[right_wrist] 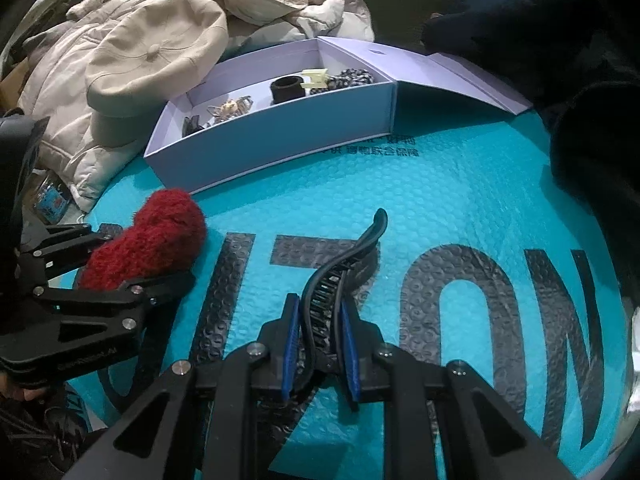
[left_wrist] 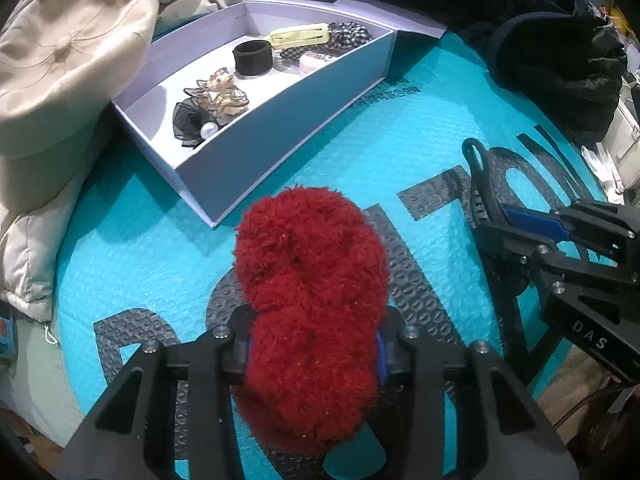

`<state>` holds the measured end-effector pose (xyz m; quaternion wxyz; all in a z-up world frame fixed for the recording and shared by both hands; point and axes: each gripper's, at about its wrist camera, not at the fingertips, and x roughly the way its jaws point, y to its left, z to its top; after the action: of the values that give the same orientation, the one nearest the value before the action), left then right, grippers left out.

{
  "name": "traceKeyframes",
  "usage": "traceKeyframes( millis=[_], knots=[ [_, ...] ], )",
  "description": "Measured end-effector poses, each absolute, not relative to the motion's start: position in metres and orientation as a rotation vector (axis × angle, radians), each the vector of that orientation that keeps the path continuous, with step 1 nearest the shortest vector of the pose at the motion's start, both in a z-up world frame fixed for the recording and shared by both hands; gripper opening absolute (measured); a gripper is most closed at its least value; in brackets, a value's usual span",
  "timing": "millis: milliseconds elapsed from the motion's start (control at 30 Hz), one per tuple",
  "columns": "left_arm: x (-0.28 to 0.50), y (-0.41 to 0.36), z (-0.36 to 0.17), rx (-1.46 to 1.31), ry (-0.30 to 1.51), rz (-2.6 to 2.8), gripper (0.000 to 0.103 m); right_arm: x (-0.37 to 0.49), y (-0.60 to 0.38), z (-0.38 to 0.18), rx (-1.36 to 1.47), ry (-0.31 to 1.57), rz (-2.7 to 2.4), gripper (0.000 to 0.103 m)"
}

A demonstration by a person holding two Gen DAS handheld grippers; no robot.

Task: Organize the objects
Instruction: 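Lift and carry the scrunchie with the left gripper while the right gripper carries the claw clip to the box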

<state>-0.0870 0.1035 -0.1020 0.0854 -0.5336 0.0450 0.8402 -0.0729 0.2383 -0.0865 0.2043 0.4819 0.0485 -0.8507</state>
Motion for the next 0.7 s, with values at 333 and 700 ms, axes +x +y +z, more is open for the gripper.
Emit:
traceKeyframes(
  millis=[333, 700],
  knots=[
    [-0.098, 0.105, -0.081, -1.571, 0.13, 2.508, 0.04, -0.08, 0.231, -0.063, 1.287, 0.161, -2.336, 0.019],
    [-0.126, 0.1, -0.045, -1.494, 0.152, 2.549, 0.04, -0.097, 0.216, -0.024, 1.176, 0.212, -2.339, 0.019]
  ],
)
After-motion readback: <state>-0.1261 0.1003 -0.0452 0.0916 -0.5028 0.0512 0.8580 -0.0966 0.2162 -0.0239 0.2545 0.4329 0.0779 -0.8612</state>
